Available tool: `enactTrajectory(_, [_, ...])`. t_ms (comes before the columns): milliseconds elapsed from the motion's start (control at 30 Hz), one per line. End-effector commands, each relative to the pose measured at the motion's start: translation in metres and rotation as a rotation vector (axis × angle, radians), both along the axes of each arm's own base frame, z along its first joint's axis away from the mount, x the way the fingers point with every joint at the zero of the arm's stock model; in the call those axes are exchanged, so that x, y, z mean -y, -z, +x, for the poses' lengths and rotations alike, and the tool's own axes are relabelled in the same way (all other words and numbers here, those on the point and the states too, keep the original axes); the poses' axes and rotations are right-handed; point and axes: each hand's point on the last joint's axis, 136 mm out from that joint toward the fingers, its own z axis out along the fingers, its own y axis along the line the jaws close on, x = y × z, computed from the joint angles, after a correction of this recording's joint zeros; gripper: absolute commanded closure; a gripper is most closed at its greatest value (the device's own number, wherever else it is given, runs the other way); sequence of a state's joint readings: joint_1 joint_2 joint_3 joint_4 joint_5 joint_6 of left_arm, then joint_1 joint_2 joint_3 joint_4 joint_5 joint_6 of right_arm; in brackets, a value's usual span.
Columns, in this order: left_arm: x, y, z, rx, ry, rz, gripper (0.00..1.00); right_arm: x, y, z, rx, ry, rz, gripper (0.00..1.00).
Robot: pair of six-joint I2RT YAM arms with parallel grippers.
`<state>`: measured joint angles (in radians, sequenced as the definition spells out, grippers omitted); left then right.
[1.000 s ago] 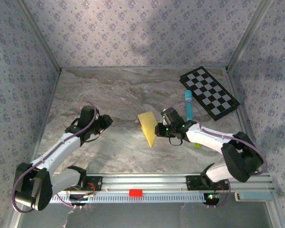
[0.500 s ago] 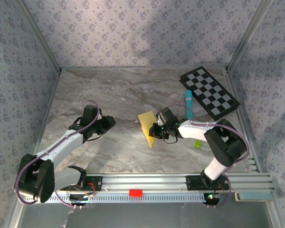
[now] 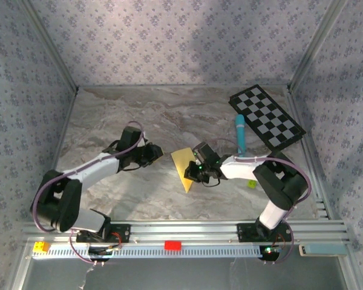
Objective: Fold a paper plane with a square sheet of paper (pick it up from the middle)
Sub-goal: Turn over the paper at the center of the table, then fold the wing for the fifth time at the center of the table.
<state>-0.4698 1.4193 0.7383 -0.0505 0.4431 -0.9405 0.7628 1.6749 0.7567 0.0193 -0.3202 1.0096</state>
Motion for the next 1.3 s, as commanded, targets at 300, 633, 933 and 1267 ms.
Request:
enactTrajectory(300, [0.064, 0.027, 0.003, -0.113, 0.155, -0.041, 0.88, 0.004, 0.019, -0.014, -0.079, 0.172, -0.025, 0.89])
enactTrajectory(633, [0.051, 0.082, -0.013, -0.26, 0.162, 0.128, 0.96, -0.005, -0.002, -0.011, -0.006, 0.135, 0.031, 0.8])
enactTrajectory(933, [0.04, 0.106, -0.033, -0.287, 0.199, 0.156, 0.98, 0.043, -0.024, 0.008, 0.062, 0.189, -0.023, 0.56])
enactTrajectory(1267, [0.046, 0.097, -0.033, -0.239, 0.272, 0.137, 0.98, 0.051, -0.025, 0.027, 0.033, 0.189, 0.083, 0.56])
